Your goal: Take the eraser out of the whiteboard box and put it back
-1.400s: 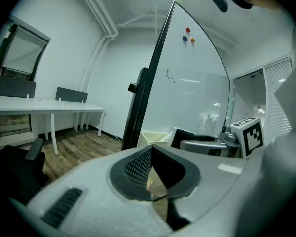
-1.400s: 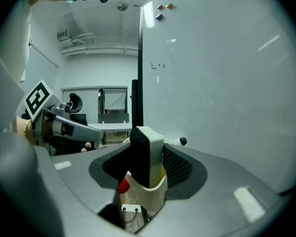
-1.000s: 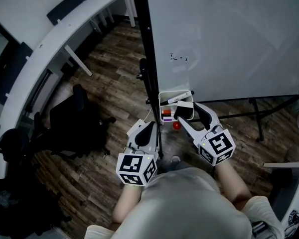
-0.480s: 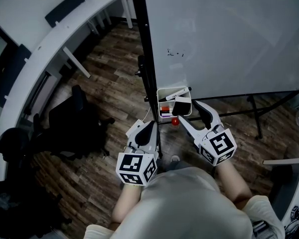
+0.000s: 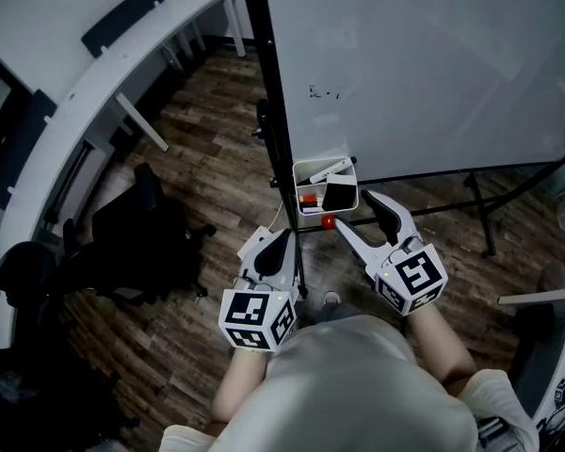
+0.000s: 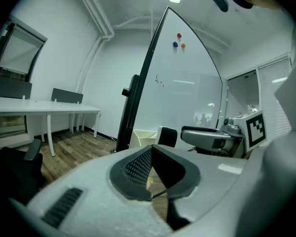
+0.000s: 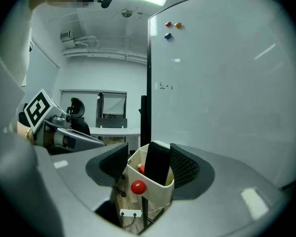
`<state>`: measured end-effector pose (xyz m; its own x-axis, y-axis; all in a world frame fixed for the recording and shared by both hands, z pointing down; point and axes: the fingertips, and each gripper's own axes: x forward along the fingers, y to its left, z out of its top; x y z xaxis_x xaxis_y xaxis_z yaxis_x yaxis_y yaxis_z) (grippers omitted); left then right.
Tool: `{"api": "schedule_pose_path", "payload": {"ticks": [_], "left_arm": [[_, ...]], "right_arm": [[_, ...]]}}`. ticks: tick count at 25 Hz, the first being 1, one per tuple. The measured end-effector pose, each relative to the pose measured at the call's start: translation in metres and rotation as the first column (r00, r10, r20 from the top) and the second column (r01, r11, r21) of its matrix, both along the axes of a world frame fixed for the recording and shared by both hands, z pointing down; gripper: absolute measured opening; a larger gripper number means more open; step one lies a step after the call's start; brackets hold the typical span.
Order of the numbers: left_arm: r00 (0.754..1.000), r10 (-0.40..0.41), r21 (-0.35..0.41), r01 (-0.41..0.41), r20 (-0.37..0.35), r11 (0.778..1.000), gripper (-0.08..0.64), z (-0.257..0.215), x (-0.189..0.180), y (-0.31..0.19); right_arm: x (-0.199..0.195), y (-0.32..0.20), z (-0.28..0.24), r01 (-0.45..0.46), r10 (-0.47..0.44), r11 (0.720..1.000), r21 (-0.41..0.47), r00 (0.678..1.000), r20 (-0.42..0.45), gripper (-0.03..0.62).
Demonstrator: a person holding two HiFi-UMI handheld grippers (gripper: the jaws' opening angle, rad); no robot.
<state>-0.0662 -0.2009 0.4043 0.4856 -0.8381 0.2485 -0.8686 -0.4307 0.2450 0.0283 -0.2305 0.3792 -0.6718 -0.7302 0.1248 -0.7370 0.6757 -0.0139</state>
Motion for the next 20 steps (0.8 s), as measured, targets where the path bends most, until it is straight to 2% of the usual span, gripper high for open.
{"api": "schedule_pose_path", "payload": {"ticks": [10, 17, 20], "left_arm": [[1.0, 0.024, 0.013, -0.024, -0.003, 1.0, 0.0, -0.003, -0.002, 0.016], [0.999, 0.046, 0.02, -0.046, -0.006, 0.999, 0.0, -0.005, -0.003, 0.027], [0.998, 0.056, 0.02, -0.056, -0.006, 0.998, 0.0, -0.004, -0.005, 0.033]], "right_arm": [[-0.002, 0.022, -0.009, -0.024, 0.024, 1.0, 0.018, 1.0, 0.003, 0.236], [-0.004, 0.042, -0.014, -0.043, 0.043, 0.999, 0.029, 0.999, 0.013, 0.183], [-0.004, 0.05, -0.016, -0.059, 0.058, 0.997, 0.042, 0.998, 0.009, 0.14]]}}
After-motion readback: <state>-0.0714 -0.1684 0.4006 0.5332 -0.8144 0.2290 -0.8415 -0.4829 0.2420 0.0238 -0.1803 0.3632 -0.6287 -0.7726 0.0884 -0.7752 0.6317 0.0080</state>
